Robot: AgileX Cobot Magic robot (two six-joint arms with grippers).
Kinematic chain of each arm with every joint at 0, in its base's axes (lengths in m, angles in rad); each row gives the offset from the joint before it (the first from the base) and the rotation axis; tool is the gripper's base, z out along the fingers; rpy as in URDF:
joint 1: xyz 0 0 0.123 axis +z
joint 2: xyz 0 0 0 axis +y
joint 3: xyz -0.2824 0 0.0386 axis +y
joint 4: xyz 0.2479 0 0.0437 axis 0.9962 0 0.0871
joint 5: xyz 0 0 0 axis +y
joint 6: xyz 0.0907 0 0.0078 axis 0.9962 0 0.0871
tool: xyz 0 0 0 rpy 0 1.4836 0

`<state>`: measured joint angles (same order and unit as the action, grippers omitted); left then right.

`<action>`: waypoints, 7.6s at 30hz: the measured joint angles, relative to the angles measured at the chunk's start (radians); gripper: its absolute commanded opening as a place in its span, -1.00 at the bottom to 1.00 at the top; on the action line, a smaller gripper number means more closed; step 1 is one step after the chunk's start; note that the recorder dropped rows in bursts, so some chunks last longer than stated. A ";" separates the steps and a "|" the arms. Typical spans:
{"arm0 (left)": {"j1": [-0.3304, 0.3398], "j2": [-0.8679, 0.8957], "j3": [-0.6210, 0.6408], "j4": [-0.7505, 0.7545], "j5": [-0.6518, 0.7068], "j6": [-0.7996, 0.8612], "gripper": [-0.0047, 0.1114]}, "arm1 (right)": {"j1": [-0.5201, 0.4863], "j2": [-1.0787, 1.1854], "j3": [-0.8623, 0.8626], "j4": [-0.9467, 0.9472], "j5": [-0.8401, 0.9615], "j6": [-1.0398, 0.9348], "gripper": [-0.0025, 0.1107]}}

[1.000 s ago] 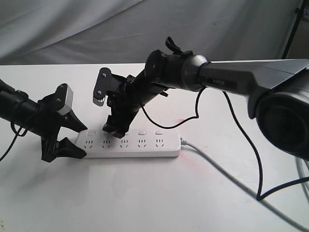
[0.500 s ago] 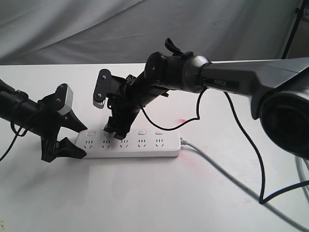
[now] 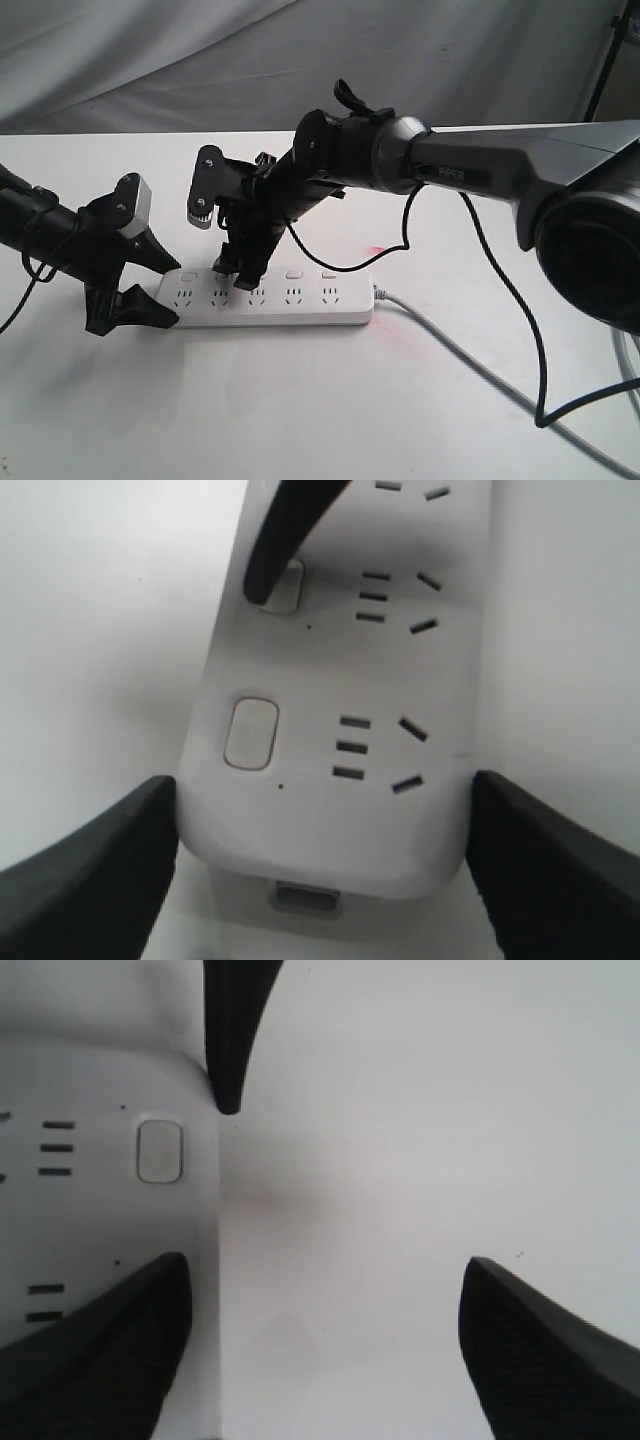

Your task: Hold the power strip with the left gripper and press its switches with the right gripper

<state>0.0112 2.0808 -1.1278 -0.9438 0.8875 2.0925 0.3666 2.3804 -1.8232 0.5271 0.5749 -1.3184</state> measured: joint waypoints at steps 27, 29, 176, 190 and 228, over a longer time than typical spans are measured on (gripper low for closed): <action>0.000 0.000 0.000 0.000 -0.002 0.000 -0.92 | 0.004 -0.131 0.021 0.049 0.056 0.003 0.27; 0.000 0.000 0.000 0.000 -0.002 0.000 -0.92 | 0.004 -0.152 0.021 0.052 0.060 0.003 0.27; 0.000 0.000 0.000 0.000 -0.002 0.000 -0.92 | -0.162 -0.118 0.108 0.036 0.201 -0.034 0.27; 0.000 0.000 0.000 0.000 -0.002 0.000 -0.92 | -0.162 -0.110 0.142 0.038 0.171 -0.045 0.27; 0.000 0.000 0.000 0.002 0.006 0.005 -0.92 | -0.162 -0.111 0.145 0.071 0.173 -0.047 0.27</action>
<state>0.0112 2.0808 -1.1278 -0.9417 0.8937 2.0978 0.2046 2.2690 -1.6786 0.5984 0.7477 -1.3651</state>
